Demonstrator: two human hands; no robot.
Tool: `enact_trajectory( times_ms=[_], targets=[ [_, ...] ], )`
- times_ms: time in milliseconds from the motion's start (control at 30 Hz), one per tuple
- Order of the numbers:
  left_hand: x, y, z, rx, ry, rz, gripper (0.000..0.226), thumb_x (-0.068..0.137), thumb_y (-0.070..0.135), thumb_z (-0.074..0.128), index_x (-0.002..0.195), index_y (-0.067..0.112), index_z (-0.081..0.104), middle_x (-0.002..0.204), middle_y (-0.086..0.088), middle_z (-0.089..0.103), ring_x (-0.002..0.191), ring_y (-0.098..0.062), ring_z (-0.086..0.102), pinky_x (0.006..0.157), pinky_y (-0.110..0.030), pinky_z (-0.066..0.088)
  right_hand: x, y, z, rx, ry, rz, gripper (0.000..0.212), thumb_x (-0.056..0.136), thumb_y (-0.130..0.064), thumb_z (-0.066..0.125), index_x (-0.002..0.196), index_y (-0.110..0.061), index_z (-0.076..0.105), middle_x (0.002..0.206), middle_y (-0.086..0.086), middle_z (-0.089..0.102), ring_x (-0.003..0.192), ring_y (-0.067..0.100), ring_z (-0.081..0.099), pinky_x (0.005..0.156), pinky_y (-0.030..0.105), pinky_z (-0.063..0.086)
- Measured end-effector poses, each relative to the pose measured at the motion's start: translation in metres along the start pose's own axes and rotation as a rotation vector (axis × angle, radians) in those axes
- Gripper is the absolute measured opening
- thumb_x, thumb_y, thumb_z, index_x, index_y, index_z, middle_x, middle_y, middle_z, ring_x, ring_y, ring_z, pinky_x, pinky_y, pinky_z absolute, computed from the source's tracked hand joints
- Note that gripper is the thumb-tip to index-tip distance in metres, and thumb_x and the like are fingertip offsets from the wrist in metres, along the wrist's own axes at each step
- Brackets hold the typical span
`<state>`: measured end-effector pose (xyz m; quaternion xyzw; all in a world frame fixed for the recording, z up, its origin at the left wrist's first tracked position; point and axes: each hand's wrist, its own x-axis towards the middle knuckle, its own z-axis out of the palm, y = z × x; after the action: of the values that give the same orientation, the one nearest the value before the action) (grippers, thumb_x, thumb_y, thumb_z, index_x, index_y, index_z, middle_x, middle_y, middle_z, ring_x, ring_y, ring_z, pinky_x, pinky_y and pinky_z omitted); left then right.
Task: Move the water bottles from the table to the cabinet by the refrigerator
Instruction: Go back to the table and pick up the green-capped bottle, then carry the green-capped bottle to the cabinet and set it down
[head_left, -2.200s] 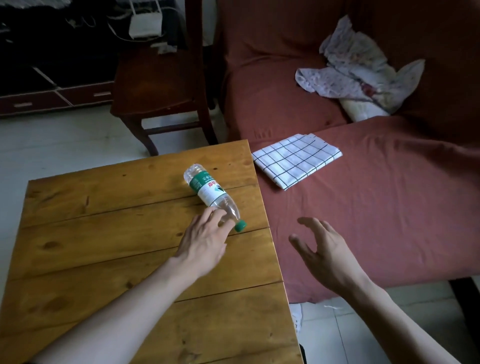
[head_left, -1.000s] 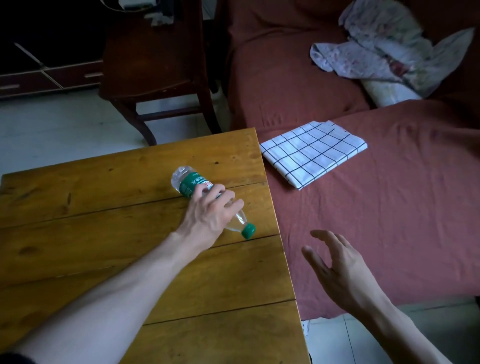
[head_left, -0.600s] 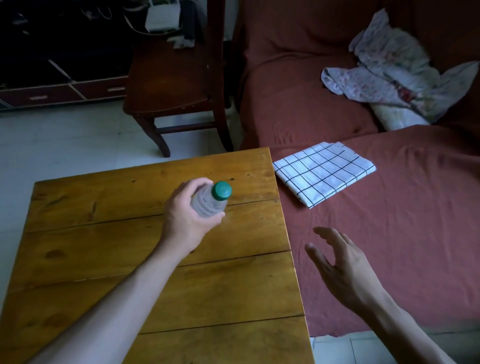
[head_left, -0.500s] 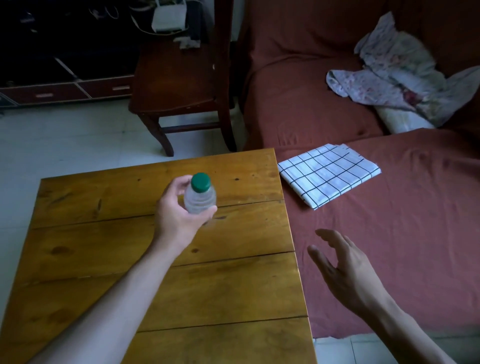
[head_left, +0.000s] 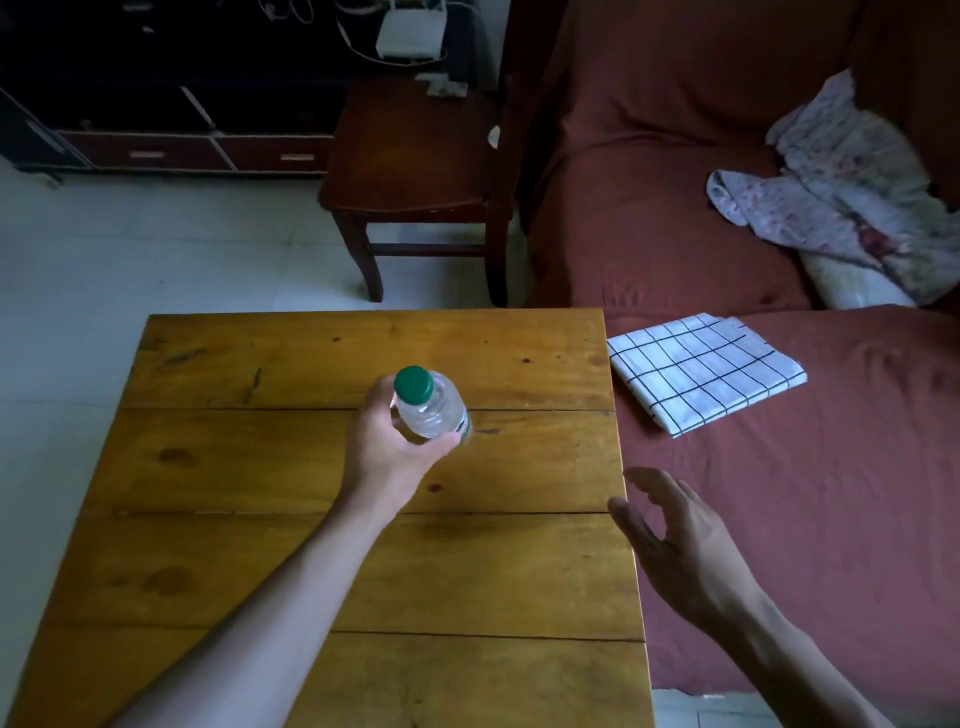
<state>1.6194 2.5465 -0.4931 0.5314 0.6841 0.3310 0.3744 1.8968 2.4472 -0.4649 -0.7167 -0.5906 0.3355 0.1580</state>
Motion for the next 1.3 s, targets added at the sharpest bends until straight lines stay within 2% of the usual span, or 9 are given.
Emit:
enact_trajectory(
  times_ms=[133, 367, 467, 600, 700, 900, 1067, 1233, 1300],
  targets=[
    [-0.012, -0.023, -0.015, 0.063, -0.023, -0.071, 0.087, 0.058, 0.021, 0.094, 0.133, 0.027, 0.050, 0.128, 0.012, 0.055, 0.115, -0.011, 0.055, 0.093, -0.035, 0.053, 0.011, -0.014, 0.005, 0.000, 0.003, -0.049, 0.057, 0.089, -0.052, 0.050, 0.133, -0.016, 0.054, 0.128, 0.007, 0.061, 0.102, 0.010, 0.052, 0.082, 0.025, 0.040],
    [-0.012, -0.033, -0.013, 0.030, -0.020, -0.033, 0.089, 0.058, 0.027, 0.094, 0.135, 0.027, 0.049, 0.134, 0.006, 0.055, 0.117, -0.009, 0.054, 0.094, -0.032, 0.053, 0.025, -0.032, 0.026, -0.004, -0.044, -0.067, 0.055, 0.091, -0.052, 0.049, 0.135, -0.019, 0.051, 0.130, 0.008, 0.059, 0.100, 0.008, 0.052, 0.077, 0.019, 0.039],
    [-0.003, -0.023, -0.002, -0.003, 0.006, 0.014, 0.078, 0.059, 0.030, 0.093, 0.125, 0.031, 0.051, 0.124, 0.011, 0.059, 0.113, -0.005, 0.055, 0.090, -0.022, 0.048, 0.029, -0.037, 0.034, -0.001, -0.063, -0.059, 0.061, 0.088, -0.058, 0.046, 0.135, -0.020, 0.051, 0.131, 0.008, 0.059, 0.107, 0.013, 0.056, 0.083, 0.024, 0.042],
    [0.004, -0.015, 0.011, -0.014, 0.044, 0.080, 0.061, 0.064, 0.029, 0.090, 0.114, 0.029, 0.056, 0.112, 0.013, 0.063, 0.106, -0.005, 0.057, 0.087, -0.013, 0.042, 0.035, -0.039, 0.038, -0.001, -0.079, -0.041, 0.055, 0.091, -0.052, 0.050, 0.135, -0.019, 0.051, 0.132, 0.009, 0.059, 0.115, 0.019, 0.057, 0.086, 0.026, 0.043],
    [0.007, -0.017, 0.015, 0.013, 0.064, 0.125, 0.061, 0.064, 0.030, 0.090, 0.115, 0.023, 0.057, 0.111, 0.009, 0.064, 0.104, -0.008, 0.058, 0.087, -0.017, 0.046, 0.039, -0.041, 0.037, -0.017, -0.090, -0.050, 0.062, 0.088, -0.058, 0.045, 0.136, -0.019, 0.050, 0.133, 0.009, 0.058, 0.115, 0.020, 0.057, 0.085, 0.026, 0.043],
    [0.007, -0.013, 0.012, 0.056, 0.069, 0.116, 0.058, 0.059, 0.026, 0.091, 0.104, 0.021, 0.055, 0.093, 0.010, 0.063, 0.086, -0.002, 0.059, 0.069, -0.005, 0.042, 0.038, -0.040, 0.029, -0.025, -0.086, -0.058, 0.060, 0.089, -0.056, 0.045, 0.135, -0.017, 0.049, 0.132, 0.010, 0.058, 0.116, 0.020, 0.056, 0.085, 0.026, 0.041],
    [0.001, -0.002, 0.002, 0.007, 0.066, 0.049, 0.051, 0.060, 0.028, 0.091, 0.099, 0.023, 0.058, 0.092, 0.011, 0.064, 0.089, -0.003, 0.061, 0.072, -0.017, 0.050, 0.029, -0.040, 0.016, -0.020, -0.066, -0.049, 0.061, 0.088, -0.060, 0.044, 0.134, -0.020, 0.051, 0.130, 0.007, 0.060, 0.111, 0.016, 0.056, 0.084, 0.026, 0.041],
    [-0.019, 0.028, -0.021, -0.042, 0.069, 0.071, 0.049, 0.062, 0.025, 0.091, 0.100, 0.022, 0.060, 0.092, 0.011, 0.065, 0.095, 0.002, 0.058, 0.070, -0.004, 0.044, 0.014, -0.054, -0.008, 0.044, -0.094, 0.007, 0.058, 0.089, -0.059, 0.046, 0.133, -0.021, 0.053, 0.130, 0.002, 0.061, 0.113, 0.014, 0.056, 0.087, 0.028, 0.044],
    [-0.027, 0.048, -0.035, -0.058, 0.068, 0.105, 0.049, 0.063, 0.025, 0.091, 0.100, 0.023, 0.060, 0.093, 0.011, 0.065, 0.095, -0.001, 0.059, 0.073, -0.006, 0.044, 0.003, -0.067, -0.023, 0.100, -0.111, 0.028, 0.064, 0.085, -0.063, 0.043, 0.132, -0.021, 0.053, 0.130, 0.001, 0.061, 0.115, 0.016, 0.057, 0.090, 0.032, 0.049]
  ],
)
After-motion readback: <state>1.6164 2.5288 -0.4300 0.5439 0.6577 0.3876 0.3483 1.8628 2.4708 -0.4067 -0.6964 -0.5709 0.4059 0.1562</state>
